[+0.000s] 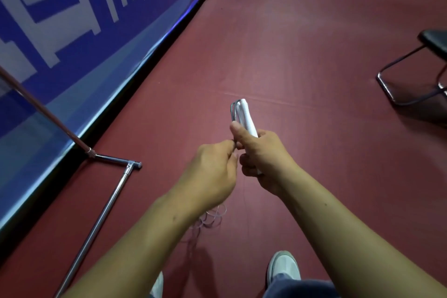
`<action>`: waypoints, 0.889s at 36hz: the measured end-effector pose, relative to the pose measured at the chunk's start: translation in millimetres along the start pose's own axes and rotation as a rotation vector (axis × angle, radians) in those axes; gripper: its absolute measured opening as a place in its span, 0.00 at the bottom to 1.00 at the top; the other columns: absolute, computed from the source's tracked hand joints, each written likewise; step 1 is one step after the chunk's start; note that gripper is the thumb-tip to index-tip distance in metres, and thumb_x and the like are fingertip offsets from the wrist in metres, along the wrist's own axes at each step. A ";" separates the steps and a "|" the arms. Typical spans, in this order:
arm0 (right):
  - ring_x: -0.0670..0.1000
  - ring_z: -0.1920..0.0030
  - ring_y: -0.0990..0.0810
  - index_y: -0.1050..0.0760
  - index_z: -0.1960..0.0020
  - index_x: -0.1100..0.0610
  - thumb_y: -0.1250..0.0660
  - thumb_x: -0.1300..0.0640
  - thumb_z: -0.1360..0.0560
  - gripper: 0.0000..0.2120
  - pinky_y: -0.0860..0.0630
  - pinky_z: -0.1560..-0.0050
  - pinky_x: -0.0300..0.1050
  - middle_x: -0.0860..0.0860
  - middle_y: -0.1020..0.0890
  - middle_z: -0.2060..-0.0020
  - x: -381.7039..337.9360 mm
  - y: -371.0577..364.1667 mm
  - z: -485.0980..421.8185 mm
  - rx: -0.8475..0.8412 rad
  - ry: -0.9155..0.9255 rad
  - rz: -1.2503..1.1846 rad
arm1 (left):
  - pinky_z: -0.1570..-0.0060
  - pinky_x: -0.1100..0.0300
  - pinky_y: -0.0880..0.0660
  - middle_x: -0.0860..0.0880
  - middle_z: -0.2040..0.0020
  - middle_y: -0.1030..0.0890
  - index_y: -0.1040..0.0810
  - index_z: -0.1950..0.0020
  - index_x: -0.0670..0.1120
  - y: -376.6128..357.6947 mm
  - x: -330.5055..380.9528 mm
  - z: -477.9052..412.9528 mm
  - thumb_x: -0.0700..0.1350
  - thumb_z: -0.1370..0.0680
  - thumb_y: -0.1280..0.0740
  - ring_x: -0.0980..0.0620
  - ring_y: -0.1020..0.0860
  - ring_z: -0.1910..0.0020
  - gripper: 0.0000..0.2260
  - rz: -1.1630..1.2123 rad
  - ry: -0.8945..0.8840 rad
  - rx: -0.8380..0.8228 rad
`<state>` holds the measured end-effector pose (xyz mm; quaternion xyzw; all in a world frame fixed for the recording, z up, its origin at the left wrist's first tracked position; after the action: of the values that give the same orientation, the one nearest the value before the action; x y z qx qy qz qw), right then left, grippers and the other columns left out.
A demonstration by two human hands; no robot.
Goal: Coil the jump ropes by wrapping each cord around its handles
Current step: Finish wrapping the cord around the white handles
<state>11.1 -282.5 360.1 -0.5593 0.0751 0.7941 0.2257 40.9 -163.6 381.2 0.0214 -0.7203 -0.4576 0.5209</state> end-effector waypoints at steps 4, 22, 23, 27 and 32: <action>0.48 0.75 0.34 0.28 0.52 0.61 0.24 0.53 0.26 0.15 0.37 0.75 0.38 0.58 0.29 0.66 3.1 -1.2 -1.1 0.072 -0.013 -0.024 | 0.63 0.53 0.31 0.48 0.58 0.20 0.27 0.46 0.48 -9.0 15.1 12.5 0.48 0.19 0.38 0.42 0.22 0.59 0.05 -0.065 -0.155 0.012; 0.42 0.79 0.37 0.35 0.55 0.55 0.37 0.62 0.18 0.09 0.30 0.77 0.38 0.46 0.38 0.75 -10.0 5.2 -11.4 0.067 -0.115 -0.680 | 0.69 0.50 0.30 0.50 0.71 0.23 0.23 0.60 0.47 -2.6 22.5 21.8 0.51 0.20 0.34 0.49 0.27 0.72 0.12 0.057 -0.205 0.161; 0.42 0.79 0.38 0.36 0.57 0.54 0.38 0.62 0.18 0.11 0.33 0.78 0.36 0.46 0.39 0.75 -11.4 4.5 -12.0 0.044 -0.124 -0.702 | 0.69 0.51 0.29 0.49 0.71 0.22 0.23 0.61 0.47 -2.4 19.9 19.8 0.51 0.20 0.33 0.49 0.27 0.73 0.12 0.119 -0.163 0.139; 0.43 0.78 0.39 0.34 0.55 0.55 0.40 0.63 0.18 0.08 0.36 0.76 0.36 0.46 0.39 0.75 -15.6 0.7 -10.2 -0.021 -0.085 -0.708 | 0.71 0.64 0.34 0.47 0.70 0.19 0.21 0.64 0.45 -0.3 16.5 16.9 0.49 0.19 0.33 0.57 0.30 0.75 0.15 0.301 -0.030 0.068; 0.46 0.76 0.35 0.32 0.50 0.59 0.42 0.65 0.18 0.03 0.26 0.70 0.42 0.49 0.37 0.74 -18.9 -5.3 -5.7 -0.057 -0.037 -0.613 | 0.68 0.51 0.29 0.43 0.69 0.21 0.22 0.61 0.45 -5.5 10.0 17.5 0.49 0.18 0.34 0.48 0.28 0.72 0.13 0.323 -0.015 0.042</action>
<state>23.5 -285.1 376.2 -0.5474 -0.1234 0.7009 0.4403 20.4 -160.7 384.1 -0.0872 -0.7276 -0.3527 0.5819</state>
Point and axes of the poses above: each hand's wrist, its own z-axis away from the middle knuckle, its own y-axis out of the back of the hand, x = y × z, the point moved 6 cm from there along -z, towards the middle knuckle
